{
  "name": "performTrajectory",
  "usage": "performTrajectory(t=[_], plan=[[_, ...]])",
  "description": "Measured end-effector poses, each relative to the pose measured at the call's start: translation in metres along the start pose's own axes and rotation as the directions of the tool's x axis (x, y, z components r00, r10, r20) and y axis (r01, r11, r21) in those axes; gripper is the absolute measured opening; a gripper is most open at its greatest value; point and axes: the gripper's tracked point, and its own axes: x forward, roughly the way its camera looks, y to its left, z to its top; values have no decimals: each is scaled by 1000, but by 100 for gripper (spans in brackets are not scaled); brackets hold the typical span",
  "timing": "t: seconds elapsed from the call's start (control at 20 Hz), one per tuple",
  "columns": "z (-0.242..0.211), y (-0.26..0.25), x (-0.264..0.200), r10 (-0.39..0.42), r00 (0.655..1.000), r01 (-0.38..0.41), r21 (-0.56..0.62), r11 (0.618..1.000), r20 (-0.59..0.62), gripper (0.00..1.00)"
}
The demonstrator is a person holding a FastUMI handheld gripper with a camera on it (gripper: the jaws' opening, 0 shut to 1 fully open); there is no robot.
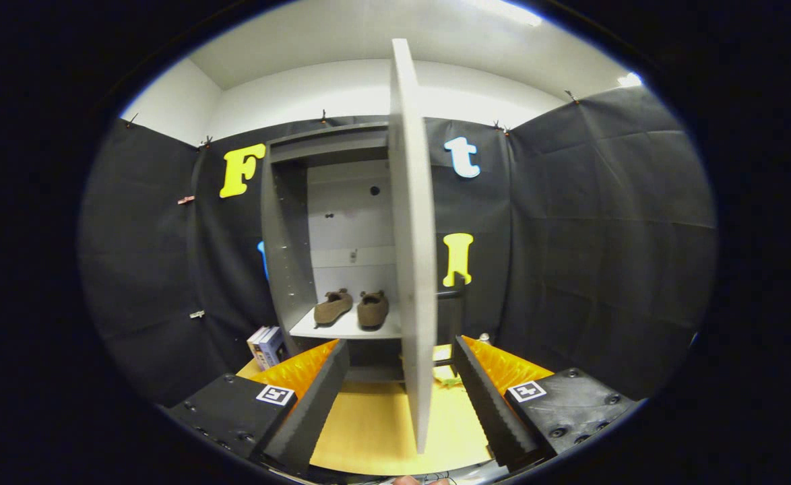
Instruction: Open the shoe cabinet door, grab the shoes and put them into the shoe cabinet, then close the shoe cabinet door.
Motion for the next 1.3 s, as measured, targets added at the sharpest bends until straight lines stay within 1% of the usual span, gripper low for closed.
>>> performTrajectory(t=[0.1,0.4,0.45,0.5,0.6,0.7,0.9,1.0,1.3], plan=[[7,-22,16,-24,1000,24,-20,1000,7,99],[-1,-80,50,-87,996,87,1,996,-23,99],[-2,-86,54,-92,995,92,7,996,-30,99],[-3,-86,58,-81,996,82,15,997,-34,99],[-8,-73,62,-47,998,48,17,999,-47,99],[-4,-74,59,-56,998,55,-28,998,-29,98],[-7,-54,58,-57,997,56,-4,998,-47,98],[-8,-36,56,-52,998,52,12,999,-46,98],[-14,28,51,-51,998,50,-6,999,-27,99]])
